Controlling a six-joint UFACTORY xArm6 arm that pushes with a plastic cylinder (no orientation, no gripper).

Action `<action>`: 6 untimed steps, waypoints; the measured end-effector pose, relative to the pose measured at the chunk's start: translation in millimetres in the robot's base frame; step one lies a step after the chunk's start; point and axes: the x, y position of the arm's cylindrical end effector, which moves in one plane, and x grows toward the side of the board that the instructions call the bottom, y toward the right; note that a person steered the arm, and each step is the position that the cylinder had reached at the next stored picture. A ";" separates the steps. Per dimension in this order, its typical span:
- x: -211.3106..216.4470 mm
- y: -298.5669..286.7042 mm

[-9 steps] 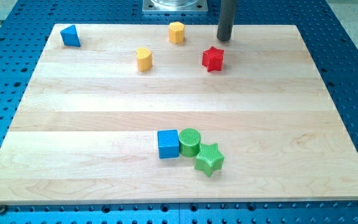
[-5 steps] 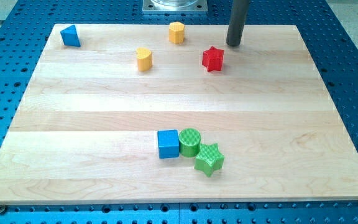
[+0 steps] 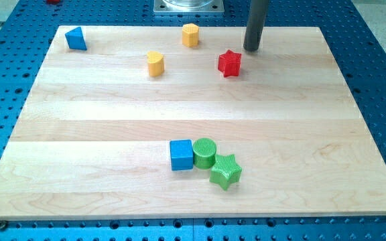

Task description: Move the green star slightly up

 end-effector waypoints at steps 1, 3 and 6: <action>4.7 0.0; 4.7 16.7; 13.9 18.5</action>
